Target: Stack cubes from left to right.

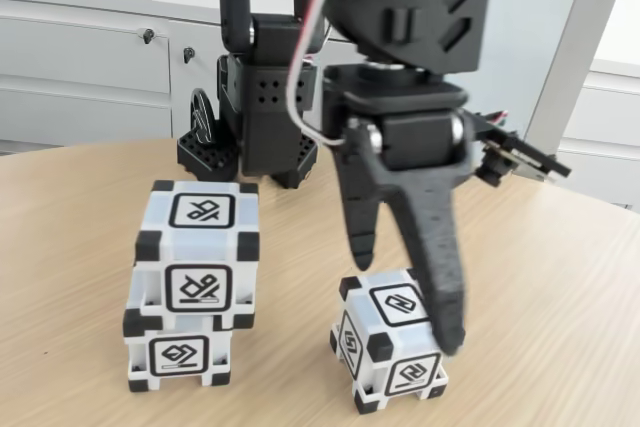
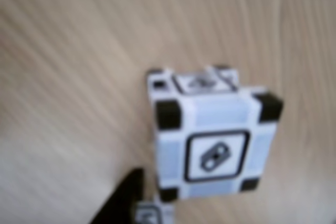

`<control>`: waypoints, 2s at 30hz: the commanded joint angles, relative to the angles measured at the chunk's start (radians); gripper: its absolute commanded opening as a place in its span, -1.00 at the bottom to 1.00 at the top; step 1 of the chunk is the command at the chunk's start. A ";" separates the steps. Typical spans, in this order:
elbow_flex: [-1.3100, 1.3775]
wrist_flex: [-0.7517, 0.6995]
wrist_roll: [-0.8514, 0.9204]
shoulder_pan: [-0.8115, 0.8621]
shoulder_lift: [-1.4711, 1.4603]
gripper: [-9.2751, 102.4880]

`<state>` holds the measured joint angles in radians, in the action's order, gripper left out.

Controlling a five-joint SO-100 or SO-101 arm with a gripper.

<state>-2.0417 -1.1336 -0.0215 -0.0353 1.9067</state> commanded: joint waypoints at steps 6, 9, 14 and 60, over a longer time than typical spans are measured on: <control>0.031 0.009 -0.049 -0.052 0.000 -0.16; 0.028 0.009 -0.058 -0.048 -0.002 -0.16; 0.028 0.009 -0.067 -0.035 -0.023 -0.16; 0.031 0.008 -0.152 -0.032 -0.080 -0.83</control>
<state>-2.0325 -1.1305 -0.1810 -0.0752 1.7687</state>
